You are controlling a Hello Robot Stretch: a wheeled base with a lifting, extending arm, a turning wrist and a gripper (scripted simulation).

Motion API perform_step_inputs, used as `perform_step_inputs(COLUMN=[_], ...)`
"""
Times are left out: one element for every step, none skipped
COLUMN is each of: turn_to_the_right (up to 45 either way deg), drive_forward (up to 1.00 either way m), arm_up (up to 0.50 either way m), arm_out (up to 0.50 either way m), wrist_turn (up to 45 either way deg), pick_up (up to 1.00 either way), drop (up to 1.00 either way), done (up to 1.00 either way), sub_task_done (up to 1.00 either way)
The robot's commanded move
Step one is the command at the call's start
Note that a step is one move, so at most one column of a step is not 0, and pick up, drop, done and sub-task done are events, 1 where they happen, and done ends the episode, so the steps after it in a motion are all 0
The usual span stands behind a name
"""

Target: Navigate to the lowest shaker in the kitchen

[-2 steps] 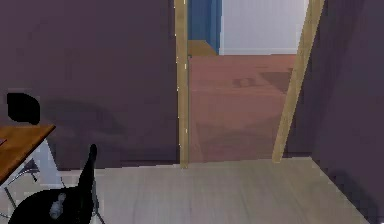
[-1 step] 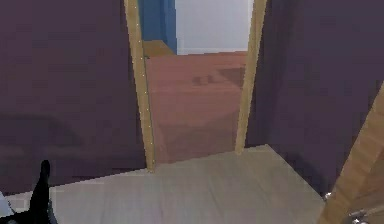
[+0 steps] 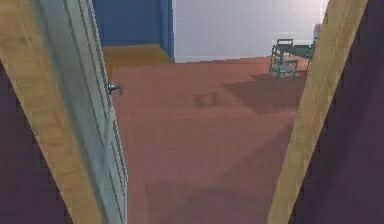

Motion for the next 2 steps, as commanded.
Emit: perform_step_inputs(turn_to_the_right=[3.0,0.0], drive_forward=[0.0,0.6], arm_up=[0.0,0.0], arm_out=[0.0,0.0], wrist_turn=[0.0,0.0], pick_up=[0.0,0.0], drop=[0.0,0.0], done=[0.0,0.0], sub_task_done=[0.0,0.0])
